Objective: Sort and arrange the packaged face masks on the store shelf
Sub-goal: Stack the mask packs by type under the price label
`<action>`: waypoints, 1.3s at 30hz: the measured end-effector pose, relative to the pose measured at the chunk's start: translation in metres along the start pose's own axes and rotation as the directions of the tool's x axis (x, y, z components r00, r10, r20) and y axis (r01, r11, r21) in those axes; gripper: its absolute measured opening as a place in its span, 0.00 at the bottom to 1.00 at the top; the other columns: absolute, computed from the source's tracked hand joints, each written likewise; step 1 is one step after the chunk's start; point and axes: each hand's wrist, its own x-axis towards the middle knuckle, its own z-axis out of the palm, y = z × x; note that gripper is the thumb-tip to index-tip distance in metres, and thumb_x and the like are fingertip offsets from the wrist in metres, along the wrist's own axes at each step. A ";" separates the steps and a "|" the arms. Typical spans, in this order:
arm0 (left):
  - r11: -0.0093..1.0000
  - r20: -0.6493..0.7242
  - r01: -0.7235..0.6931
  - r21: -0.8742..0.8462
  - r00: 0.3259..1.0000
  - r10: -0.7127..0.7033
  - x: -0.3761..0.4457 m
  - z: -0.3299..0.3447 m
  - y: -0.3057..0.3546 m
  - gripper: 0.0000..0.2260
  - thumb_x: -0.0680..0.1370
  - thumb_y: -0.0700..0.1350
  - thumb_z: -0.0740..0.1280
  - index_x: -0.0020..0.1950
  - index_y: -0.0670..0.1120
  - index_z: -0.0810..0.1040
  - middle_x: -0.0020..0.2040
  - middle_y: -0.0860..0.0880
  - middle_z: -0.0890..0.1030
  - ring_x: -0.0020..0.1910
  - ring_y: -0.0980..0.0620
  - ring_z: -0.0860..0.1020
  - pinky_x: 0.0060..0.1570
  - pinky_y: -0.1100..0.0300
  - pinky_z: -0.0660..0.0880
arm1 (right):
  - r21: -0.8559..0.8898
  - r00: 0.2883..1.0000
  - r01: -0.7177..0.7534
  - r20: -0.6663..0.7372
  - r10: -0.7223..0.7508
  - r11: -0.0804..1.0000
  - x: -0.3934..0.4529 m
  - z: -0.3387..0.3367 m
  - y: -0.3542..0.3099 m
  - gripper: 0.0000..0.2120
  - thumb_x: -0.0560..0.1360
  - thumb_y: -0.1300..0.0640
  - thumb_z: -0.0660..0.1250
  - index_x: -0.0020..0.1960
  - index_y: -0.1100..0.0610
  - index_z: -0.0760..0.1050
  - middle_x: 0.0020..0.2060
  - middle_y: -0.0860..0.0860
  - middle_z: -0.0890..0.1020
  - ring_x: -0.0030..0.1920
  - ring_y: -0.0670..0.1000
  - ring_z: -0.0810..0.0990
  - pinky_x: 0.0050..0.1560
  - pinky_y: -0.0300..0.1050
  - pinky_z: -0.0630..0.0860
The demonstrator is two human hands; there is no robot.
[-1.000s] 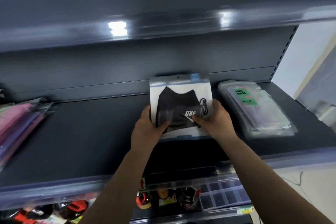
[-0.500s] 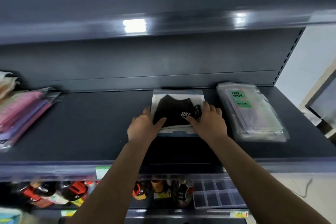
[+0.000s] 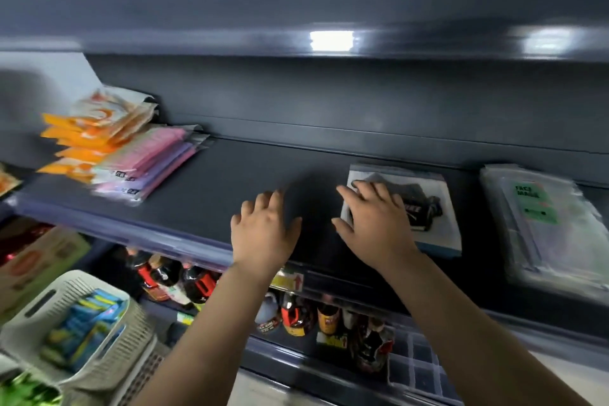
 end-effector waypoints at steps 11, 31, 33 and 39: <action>0.992 -0.065 -0.023 0.125 0.997 0.032 0.012 -0.030 -0.146 0.25 0.67 0.51 0.75 0.61 0.42 0.77 0.53 0.41 0.81 0.49 0.35 0.78 0.45 0.44 0.75 | -0.020 0.991 0.097 0.099 -0.095 0.995 0.040 0.017 -0.142 0.27 0.78 0.44 0.57 0.75 0.49 0.57 0.73 0.50 0.62 0.71 0.55 0.60 0.67 0.53 0.58; 0.963 -0.108 -0.093 0.252 0.986 0.124 0.052 -0.048 -0.331 0.27 0.62 0.50 0.79 0.57 0.41 0.79 0.50 0.39 0.82 0.47 0.36 0.80 0.41 0.46 0.76 | -0.064 0.972 0.206 0.127 -0.197 0.976 0.110 0.076 -0.326 0.29 0.77 0.47 0.60 0.75 0.52 0.55 0.71 0.51 0.63 0.71 0.56 0.60 0.67 0.54 0.59; 0.964 -0.128 -0.082 0.252 0.985 0.117 0.063 -0.048 -0.335 0.27 0.61 0.50 0.79 0.56 0.41 0.80 0.50 0.39 0.82 0.46 0.36 0.80 0.40 0.46 0.76 | -0.060 0.969 0.219 0.131 -0.210 0.974 0.123 0.078 -0.328 0.30 0.77 0.46 0.59 0.75 0.52 0.54 0.72 0.51 0.63 0.71 0.56 0.60 0.67 0.54 0.59; 0.972 -0.149 -0.047 0.232 0.985 0.083 0.096 -0.041 -0.343 0.26 0.63 0.50 0.78 0.56 0.40 0.79 0.50 0.39 0.82 0.46 0.36 0.80 0.40 0.47 0.76 | -0.042 0.966 0.246 0.087 -0.242 0.968 0.157 0.083 -0.326 0.27 0.77 0.45 0.58 0.74 0.51 0.57 0.70 0.51 0.66 0.70 0.56 0.63 0.66 0.53 0.62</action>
